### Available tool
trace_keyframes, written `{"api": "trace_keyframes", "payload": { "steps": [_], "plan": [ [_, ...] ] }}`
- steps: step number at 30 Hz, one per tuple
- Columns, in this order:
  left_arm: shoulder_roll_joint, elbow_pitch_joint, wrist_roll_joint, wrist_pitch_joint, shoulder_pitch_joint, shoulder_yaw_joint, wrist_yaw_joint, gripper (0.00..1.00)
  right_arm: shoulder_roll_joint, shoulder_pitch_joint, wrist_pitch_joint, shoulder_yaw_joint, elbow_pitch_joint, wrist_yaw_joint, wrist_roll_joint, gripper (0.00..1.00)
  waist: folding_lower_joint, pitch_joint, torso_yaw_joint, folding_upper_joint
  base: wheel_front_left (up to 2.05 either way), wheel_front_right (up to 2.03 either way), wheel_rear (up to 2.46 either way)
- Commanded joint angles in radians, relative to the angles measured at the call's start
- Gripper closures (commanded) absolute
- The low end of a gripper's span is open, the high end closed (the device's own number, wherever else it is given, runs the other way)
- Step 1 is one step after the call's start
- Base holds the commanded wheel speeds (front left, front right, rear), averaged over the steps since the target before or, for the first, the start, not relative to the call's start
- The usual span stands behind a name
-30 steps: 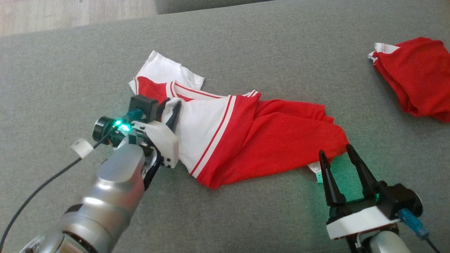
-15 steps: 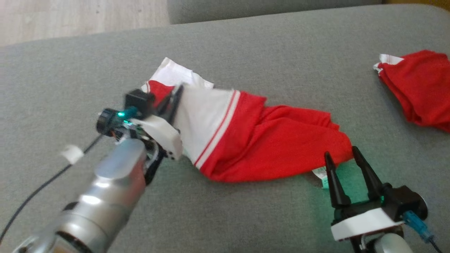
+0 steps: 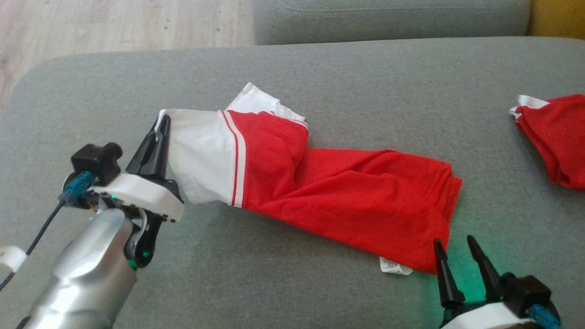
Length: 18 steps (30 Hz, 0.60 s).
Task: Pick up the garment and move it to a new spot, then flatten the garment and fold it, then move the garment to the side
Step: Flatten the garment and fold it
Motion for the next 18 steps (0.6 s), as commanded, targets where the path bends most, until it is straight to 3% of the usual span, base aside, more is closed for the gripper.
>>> {"api": "trace_keyframes", "payload": {
  "steps": [1, 6, 18],
  "plan": [
    [0.051, -0.052, -0.011, -0.012, -0.026, 0.058, 0.017, 1.0, -0.015, -0.011, -0.011, 0.036, -0.004, 0.007, 0.017, 0.0, 0.0001, -0.005, 0.012, -0.0001, 0.0, 0.0, 0.0],
    [0.069, -0.128, -0.028, -0.01, 0.011, 0.077, 0.042, 1.0, -0.036, 0.008, -0.011, 0.078, 0.01, 0.007, 0.061, 0.0, 0.0001, -0.004, 0.032, -0.0001, 0.0, 0.0, 0.0],
    [0.09, -0.197, -0.034, 0.011, 0.017, 0.08, 0.074, 1.0, -0.161, 0.019, -0.011, 0.288, 0.103, 0.007, 0.223, 0.0, 0.0001, 0.009, 0.052, -0.0001, 0.0, 0.0, 0.0]
  ]
}}
